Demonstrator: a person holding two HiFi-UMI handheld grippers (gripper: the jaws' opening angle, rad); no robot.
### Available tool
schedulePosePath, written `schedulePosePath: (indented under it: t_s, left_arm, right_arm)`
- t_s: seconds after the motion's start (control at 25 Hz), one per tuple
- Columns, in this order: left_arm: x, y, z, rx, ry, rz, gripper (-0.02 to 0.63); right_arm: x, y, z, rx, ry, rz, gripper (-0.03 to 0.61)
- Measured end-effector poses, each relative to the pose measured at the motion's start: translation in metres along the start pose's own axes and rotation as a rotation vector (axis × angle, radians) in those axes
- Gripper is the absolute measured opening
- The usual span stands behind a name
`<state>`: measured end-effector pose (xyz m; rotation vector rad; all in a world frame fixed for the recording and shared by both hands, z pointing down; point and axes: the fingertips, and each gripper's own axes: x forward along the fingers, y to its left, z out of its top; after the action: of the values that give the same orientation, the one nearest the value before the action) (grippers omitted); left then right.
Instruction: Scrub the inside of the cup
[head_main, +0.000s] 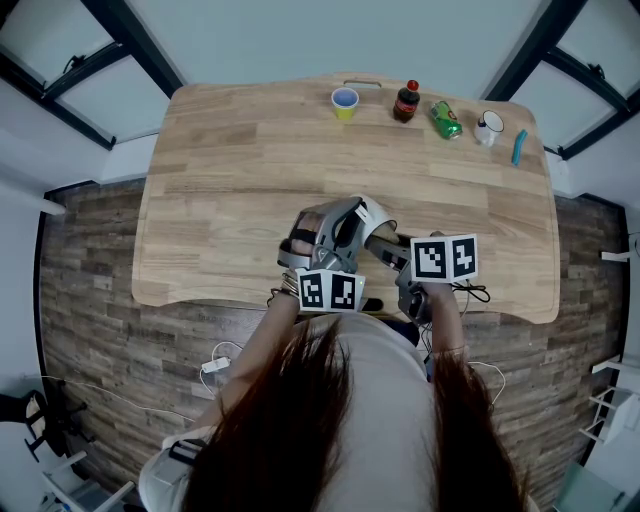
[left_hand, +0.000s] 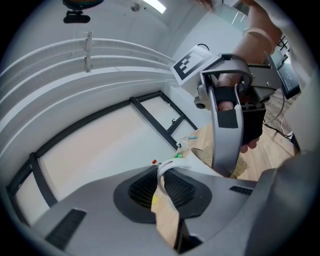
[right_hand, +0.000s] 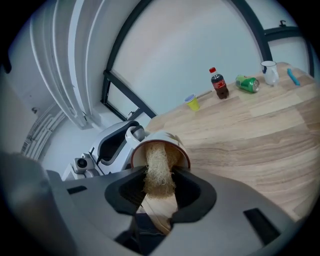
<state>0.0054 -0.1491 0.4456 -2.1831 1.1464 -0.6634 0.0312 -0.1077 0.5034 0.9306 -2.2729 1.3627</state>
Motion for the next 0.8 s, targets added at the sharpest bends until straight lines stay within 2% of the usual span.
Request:
schedulePosePath:
  t_s: [0.36,0.8]
  left_arm:
    - [-0.002,0.005,-0.002,-0.021,-0.003,0.027,0.046]
    - [-0.002,0.011,-0.003,-0.044,-0.007,0.054,0.046]
  right_arm:
    - [-0.001,0.005,0.005,0.208,-0.083,0.147,0.147]
    - [-0.003,0.009,0.013,0.382,-0.147,0.268,0.147]
